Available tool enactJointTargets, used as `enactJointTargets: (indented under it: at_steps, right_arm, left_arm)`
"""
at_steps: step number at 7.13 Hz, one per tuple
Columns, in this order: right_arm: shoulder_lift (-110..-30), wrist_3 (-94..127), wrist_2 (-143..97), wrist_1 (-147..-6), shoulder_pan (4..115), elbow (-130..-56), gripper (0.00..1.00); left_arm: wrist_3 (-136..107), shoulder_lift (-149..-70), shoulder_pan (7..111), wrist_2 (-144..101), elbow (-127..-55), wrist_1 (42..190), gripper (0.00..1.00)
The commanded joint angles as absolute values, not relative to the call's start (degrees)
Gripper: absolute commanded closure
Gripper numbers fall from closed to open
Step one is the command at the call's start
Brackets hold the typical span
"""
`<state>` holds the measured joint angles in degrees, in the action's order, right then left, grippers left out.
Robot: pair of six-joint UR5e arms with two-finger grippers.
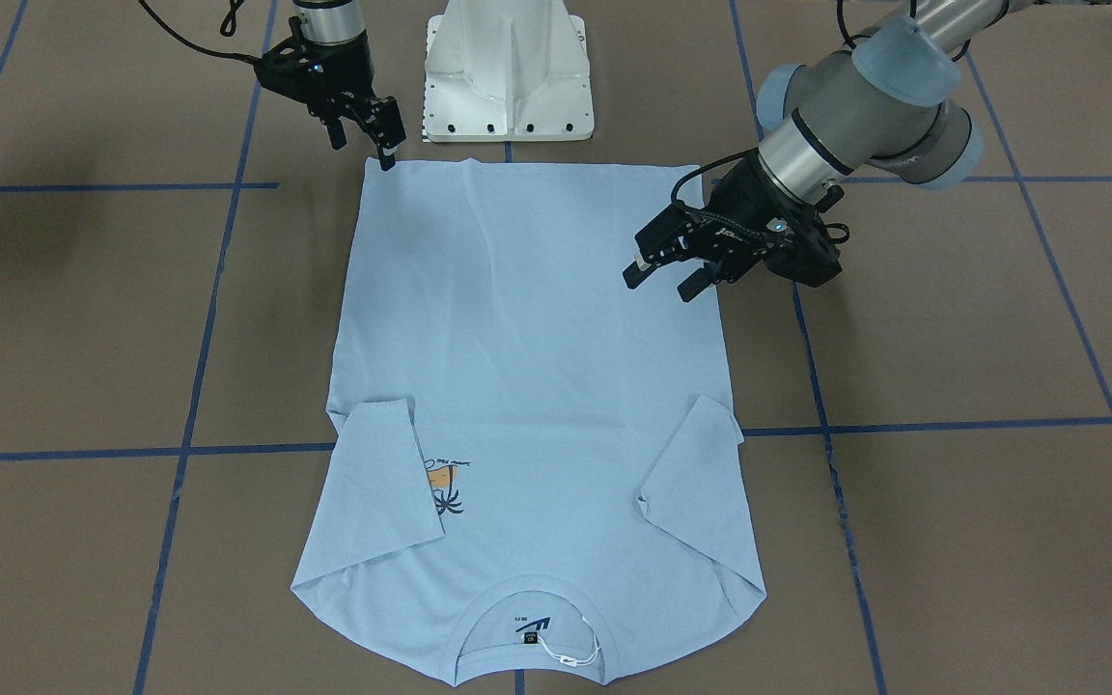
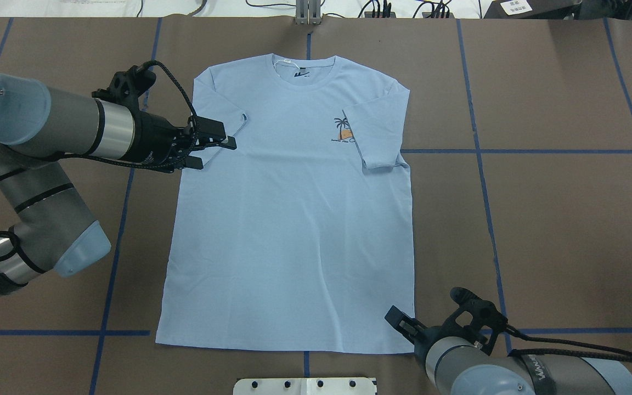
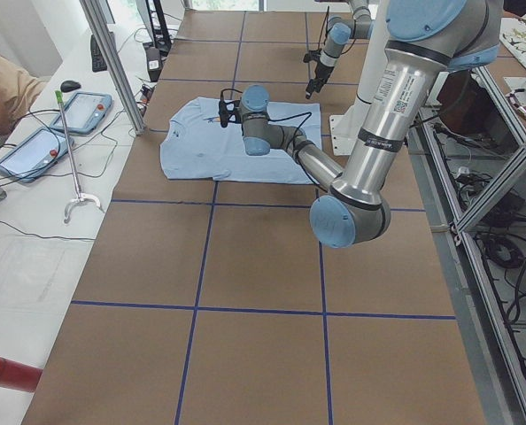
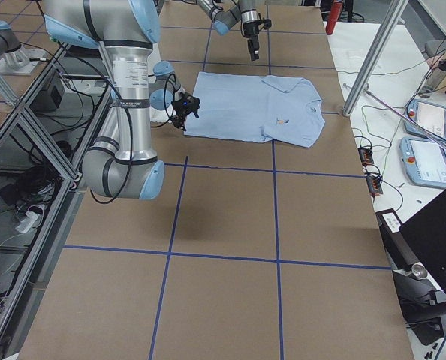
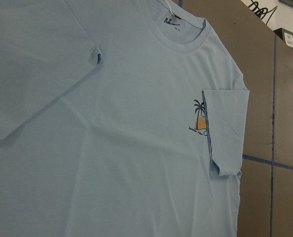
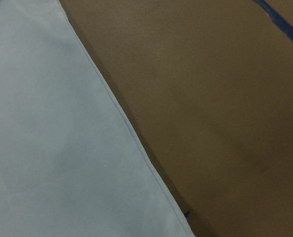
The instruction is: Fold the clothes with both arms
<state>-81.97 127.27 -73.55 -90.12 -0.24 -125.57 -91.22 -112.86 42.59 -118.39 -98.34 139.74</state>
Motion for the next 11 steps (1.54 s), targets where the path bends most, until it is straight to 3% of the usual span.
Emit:
enactJointTargets:
  at_steps: [1,6,9,11]
  right_arm:
    - [-82.0,131.0,-71.2,-94.3,-3.9,-125.9,0.02]
    - [-81.2,131.6,-71.8,-94.1,-4.7,-123.3,0.11]
    - [-79.5,131.0,-71.6,-93.9,-4.2,-120.0,0.24]
    - [-78.3,131.0,-71.6,-93.9,-3.8,-120.1,0.38]
  left_arm:
    - [-91.8,-112.9,42.6,-118.3,-98.4,139.7,0.05]
    - [-91.7,-112.1,42.5,-118.2,-98.3,139.7,0.05]
    - [-91.7,-112.2,42.5,-118.2,-98.0,139.7,0.05]
    - [-91.7,-112.2,42.5,-118.2,-98.0,139.7,0.05]
